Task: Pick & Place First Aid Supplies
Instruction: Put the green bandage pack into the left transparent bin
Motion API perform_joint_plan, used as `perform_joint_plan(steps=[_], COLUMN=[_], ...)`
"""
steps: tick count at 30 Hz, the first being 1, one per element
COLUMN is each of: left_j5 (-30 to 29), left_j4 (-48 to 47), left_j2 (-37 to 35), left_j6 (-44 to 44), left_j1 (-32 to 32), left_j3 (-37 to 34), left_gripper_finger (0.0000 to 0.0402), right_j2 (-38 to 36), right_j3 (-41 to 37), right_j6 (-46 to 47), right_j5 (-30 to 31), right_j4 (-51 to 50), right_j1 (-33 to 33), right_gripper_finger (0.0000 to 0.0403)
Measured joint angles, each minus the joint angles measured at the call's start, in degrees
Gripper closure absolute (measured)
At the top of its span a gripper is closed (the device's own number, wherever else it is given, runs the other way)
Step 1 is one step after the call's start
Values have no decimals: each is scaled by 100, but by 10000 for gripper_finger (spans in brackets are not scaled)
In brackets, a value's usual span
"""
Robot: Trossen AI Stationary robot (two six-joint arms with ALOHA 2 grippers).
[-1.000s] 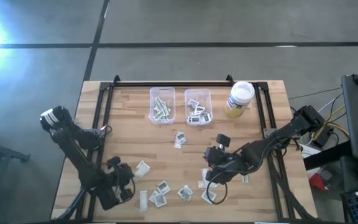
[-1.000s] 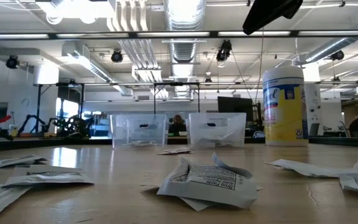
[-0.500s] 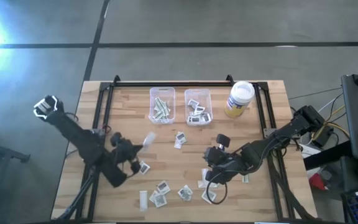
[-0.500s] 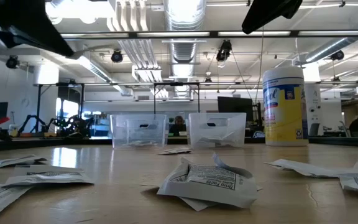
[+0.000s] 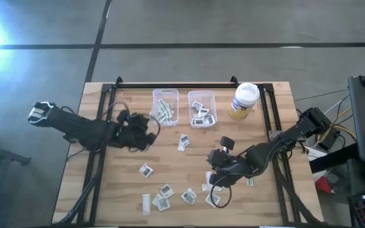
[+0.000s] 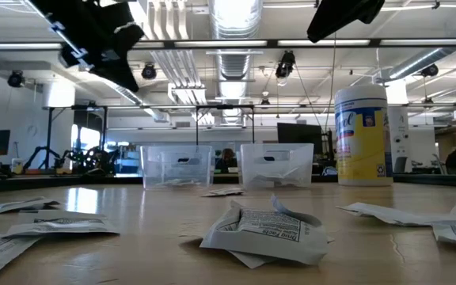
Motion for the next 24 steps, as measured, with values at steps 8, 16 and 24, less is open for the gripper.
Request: perform_joint_plan(steps=[8, 16, 24], left_j5=[1689, 3183, 3473], left_j4=[1204, 1598, 2371], left_j2=[8, 250, 934], left_j6=[1669, 1782, 1937], left_j1=[1863, 3156, 3258], left_j3=[0, -83, -242], left_gripper_finger=[401, 402, 402], right_j2=[0, 0, 0], right_j3=[0, 0, 0], right_j6=[0, 0, -22], right_j5=[0, 2, 2], right_j4=[84, 86, 85], right_j1=[0, 0, 0], right_gripper_finger=[342, 342, 342])
